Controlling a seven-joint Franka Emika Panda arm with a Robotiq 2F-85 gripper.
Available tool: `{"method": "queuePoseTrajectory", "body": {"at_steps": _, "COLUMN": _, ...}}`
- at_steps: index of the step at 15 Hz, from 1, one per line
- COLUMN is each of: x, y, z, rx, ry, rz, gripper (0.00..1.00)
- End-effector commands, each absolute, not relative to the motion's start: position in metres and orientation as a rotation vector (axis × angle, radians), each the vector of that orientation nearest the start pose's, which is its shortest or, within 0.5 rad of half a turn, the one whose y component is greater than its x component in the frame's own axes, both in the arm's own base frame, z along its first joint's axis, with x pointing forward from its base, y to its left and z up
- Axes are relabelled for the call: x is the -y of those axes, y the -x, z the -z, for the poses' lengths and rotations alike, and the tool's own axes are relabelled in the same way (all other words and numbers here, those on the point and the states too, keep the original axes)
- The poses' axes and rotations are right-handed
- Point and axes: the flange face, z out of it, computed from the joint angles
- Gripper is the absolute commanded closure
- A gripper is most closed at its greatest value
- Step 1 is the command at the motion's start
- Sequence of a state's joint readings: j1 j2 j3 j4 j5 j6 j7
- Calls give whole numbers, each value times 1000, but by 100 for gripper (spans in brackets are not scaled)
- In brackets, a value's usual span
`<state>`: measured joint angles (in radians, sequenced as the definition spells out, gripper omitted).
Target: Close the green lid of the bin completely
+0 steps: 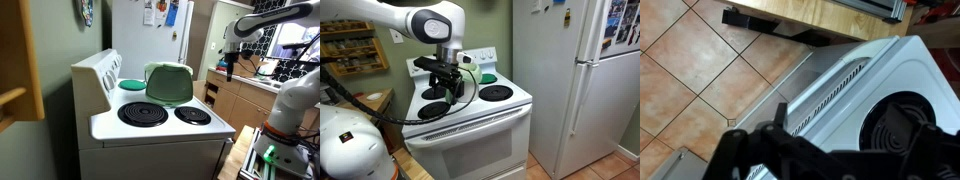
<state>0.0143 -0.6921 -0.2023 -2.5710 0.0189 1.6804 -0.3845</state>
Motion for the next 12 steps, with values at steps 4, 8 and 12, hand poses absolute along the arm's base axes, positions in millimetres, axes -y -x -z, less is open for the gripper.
{"method": "queuePoseTrajectory", "body": {"at_steps": 4, "x": 60, "y": -314, "z": -465, "rx": 368, "ry": 2913, "rz": -243, "gripper": 0}}
{"method": "queuePoseTrajectory", "body": {"at_steps": 8, "x": 40, "y": -314, "z": -468, "rx": 482, "ry": 2798, "rz": -141, "gripper": 0}}
{"method": "queuePoseTrajectory", "body": {"at_steps": 12, "x": 5, "y": -317, "z": -472, "rx": 606, "ry": 2606, "rz": -6, "gripper": 0}}
